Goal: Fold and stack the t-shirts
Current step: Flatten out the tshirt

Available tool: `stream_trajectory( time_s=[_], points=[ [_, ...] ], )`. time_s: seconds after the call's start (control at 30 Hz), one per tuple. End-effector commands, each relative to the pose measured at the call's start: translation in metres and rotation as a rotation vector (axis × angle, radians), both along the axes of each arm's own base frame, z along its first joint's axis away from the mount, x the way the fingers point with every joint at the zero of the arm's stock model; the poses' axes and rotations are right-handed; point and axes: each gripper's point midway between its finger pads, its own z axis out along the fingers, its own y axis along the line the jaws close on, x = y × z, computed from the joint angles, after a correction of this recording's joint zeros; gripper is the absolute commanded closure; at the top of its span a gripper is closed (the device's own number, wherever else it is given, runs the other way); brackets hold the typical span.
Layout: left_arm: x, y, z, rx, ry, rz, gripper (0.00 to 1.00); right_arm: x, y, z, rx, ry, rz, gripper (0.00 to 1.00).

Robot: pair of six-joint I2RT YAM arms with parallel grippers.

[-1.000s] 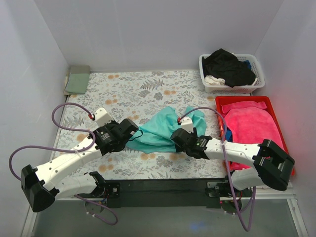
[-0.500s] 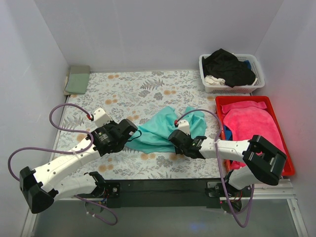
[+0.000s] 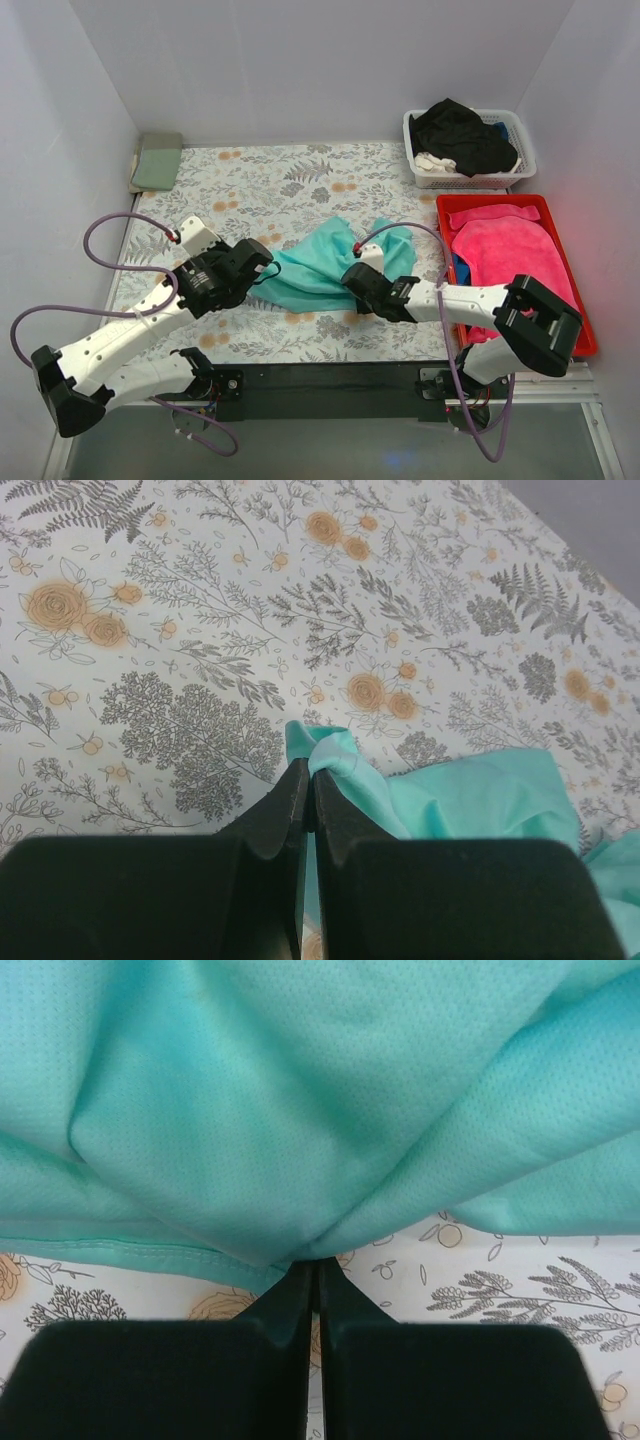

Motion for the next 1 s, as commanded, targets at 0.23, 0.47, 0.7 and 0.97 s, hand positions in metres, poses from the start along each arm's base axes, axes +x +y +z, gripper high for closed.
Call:
stream_trajectory(
  time_s=[0.23, 0.47, 0.7, 0.97],
  points=[
    [0.004, 0.015, 0.108, -0.094, -0.247, 0.013, 1.0, 0.033, -0.004, 0.157, 0.082, -0.311, 0.004, 0.99],
    [0.001, 0.028, 0.196, -0.141, -0.461, -0.026, 1.0, 0.059, -0.018, 0.318, 0.118, -0.627, -0.007, 0.99],
    [-0.02, 0.058, 0.291, -0.238, -0.698, -0.012, 1.0, 0.064, -0.011, 0.416, 0.174, -0.791, 0.057, 0.99],
    [-0.067, 0.104, 0.365, -0.275, -0.913, -0.069, 1.0, 0.037, 0.009, 0.451, 0.295, -0.857, 0.239, 0.99]
  ],
)
